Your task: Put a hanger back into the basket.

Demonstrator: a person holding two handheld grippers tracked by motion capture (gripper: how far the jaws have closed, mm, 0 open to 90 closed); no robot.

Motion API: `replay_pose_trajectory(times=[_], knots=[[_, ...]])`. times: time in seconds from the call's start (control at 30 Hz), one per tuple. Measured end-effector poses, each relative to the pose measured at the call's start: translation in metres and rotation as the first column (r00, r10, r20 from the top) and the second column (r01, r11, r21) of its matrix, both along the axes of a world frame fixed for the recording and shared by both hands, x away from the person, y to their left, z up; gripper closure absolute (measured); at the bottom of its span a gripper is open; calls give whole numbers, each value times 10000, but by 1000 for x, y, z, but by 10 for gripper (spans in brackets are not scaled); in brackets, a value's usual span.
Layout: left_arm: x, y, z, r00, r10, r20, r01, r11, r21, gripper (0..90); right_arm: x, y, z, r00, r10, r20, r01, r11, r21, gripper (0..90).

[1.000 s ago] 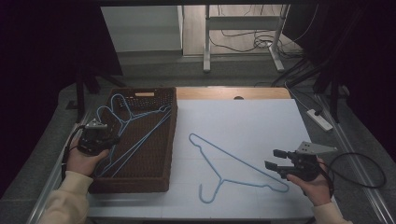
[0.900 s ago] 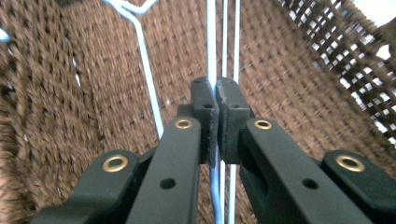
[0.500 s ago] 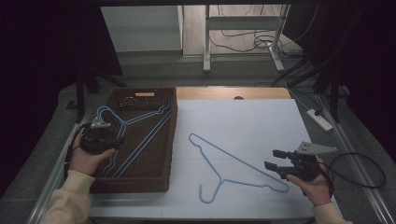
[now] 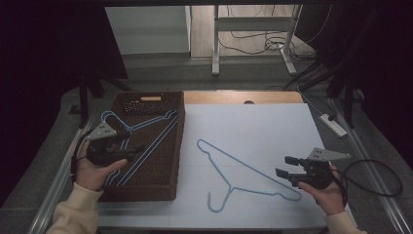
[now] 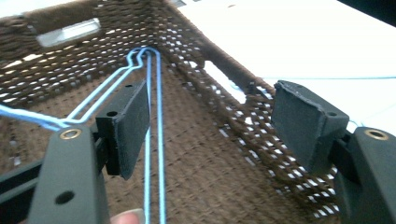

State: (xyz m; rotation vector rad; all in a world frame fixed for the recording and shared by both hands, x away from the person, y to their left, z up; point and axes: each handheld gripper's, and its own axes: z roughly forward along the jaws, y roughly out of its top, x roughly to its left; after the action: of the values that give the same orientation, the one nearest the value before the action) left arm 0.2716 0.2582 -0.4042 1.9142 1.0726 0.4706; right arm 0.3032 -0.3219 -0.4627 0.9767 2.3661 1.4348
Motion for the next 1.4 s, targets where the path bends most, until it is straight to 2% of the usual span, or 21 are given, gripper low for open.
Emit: replay_pose_trajectory(times=[0.13,0.3,0.53,0.77,1.07,1.4], knots=[[-6,-10,-3,9993,-343,136,349,9984,-439,288,0,2,-1,10000,6,-14,-6,9999,-143,323],[-10,-25,-8,9969,-747,237,763,9942,-764,289,0,2,-2,10000,-10,-75,9,9997,-230,323],[-14,-43,-14,9918,-1241,292,1260,9891,-760,289,-1,4,-4,10000,20,-68,-23,9994,-343,322],[-18,-54,-18,9882,-1495,325,1515,9858,-720,292,-3,6,-5,10000,54,-67,-57,9989,-463,322],[-19,-61,-21,9863,-1615,338,1634,9842,-678,298,-6,16,-7,9997,254,-65,-259,9967,-774,322],[-21,-60,-20,9869,-1556,422,1582,9851,-677,300,-6,19,-6,9997,141,-209,-156,9972,-737,315]])
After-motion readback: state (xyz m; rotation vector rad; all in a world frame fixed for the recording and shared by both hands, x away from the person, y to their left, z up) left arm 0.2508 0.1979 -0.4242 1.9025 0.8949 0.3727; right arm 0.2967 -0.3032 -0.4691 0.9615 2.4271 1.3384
